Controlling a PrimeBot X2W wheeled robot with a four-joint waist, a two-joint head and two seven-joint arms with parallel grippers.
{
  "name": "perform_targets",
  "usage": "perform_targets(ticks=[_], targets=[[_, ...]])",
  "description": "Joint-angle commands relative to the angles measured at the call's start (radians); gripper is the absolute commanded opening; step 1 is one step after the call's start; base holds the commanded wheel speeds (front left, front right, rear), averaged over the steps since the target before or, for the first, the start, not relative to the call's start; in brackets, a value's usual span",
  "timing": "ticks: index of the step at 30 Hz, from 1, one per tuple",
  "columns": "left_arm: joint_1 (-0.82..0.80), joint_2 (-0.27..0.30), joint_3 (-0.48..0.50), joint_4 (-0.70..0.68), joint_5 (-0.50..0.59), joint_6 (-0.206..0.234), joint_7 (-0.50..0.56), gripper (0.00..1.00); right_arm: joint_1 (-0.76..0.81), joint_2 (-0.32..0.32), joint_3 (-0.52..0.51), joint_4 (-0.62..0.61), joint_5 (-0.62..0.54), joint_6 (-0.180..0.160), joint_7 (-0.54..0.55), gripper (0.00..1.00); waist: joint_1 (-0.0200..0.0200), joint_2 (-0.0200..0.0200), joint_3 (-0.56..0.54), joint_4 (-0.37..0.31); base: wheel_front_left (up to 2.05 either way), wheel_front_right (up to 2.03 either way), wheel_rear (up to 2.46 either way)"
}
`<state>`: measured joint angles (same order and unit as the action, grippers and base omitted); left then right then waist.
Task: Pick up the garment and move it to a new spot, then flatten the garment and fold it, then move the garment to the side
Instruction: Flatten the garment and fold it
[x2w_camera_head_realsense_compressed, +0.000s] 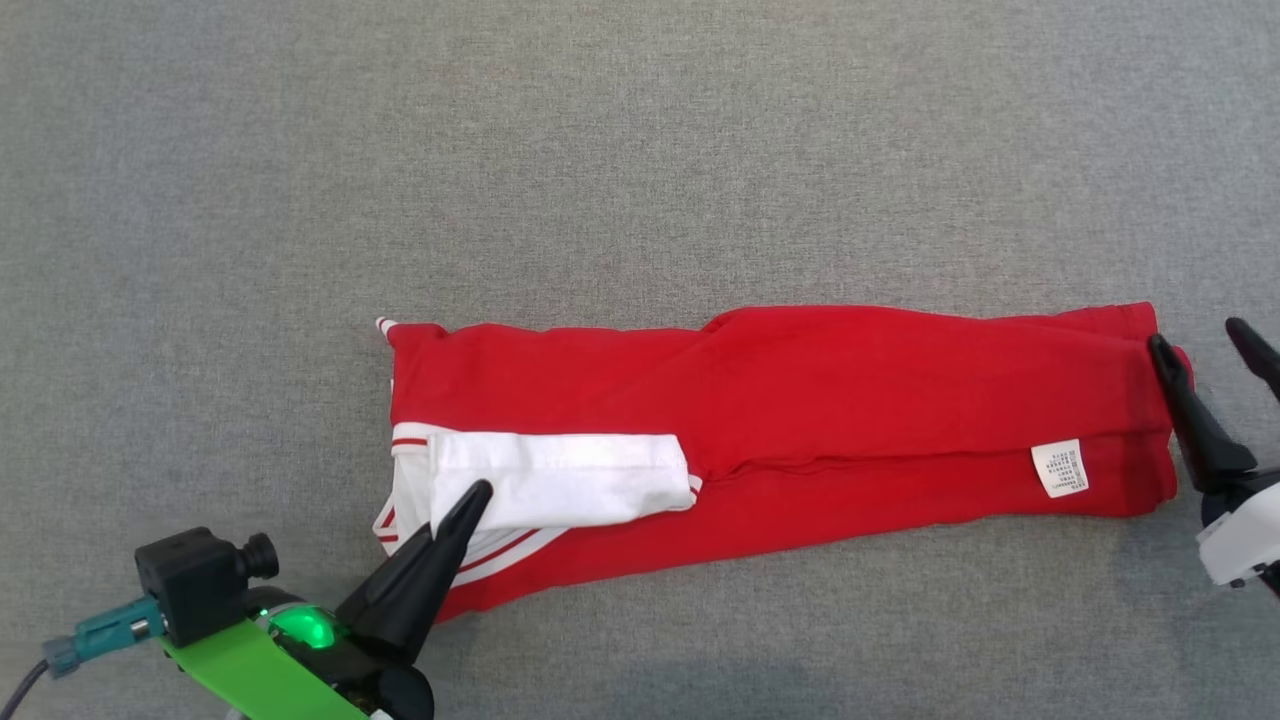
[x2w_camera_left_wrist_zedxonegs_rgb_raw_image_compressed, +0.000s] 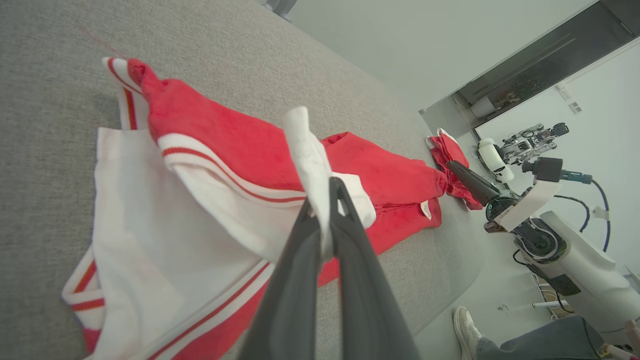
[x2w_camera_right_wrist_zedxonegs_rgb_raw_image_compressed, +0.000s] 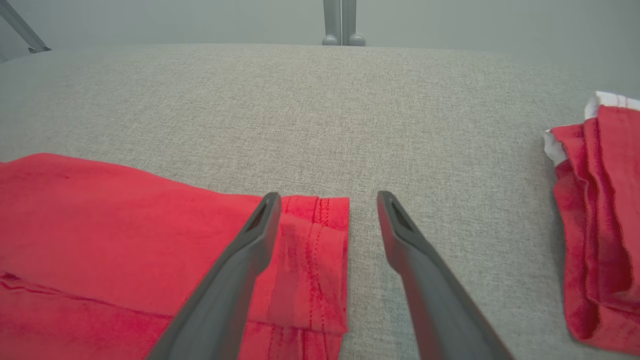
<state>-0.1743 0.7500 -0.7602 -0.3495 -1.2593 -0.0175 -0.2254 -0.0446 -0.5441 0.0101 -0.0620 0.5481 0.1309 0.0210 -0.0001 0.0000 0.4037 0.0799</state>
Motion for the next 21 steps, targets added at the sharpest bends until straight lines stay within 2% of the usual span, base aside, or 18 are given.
perform_targets(ticks=[1,10,21], targets=[[0.007,-0.008,-0.005,0.007,0.0,-0.004,0.001,0.0,0.011,-0.008,-0.013,-0.012,0.011,0.0,0.011,1.0,0.0001,0.0,-0.003,-0.002,0.0,0.0,0.0],[-0.018,-0.056,-0.027,0.026,-0.006,-0.006,0.009,0.0,0.033,0.031,-0.076,-0.052,0.023,0.0,0.057,1.0,0.0001,0.0,-0.018,-0.02,0.0,0.0,0.0],[-0.012,-0.053,-0.031,0.069,-0.018,0.036,0.034,0.0,0.032,0.07,-0.064,-0.038,0.003,0.0,0.078,1.0,0.0001,0.0,-0.006,-0.034,0.0,0.0,0.0]])
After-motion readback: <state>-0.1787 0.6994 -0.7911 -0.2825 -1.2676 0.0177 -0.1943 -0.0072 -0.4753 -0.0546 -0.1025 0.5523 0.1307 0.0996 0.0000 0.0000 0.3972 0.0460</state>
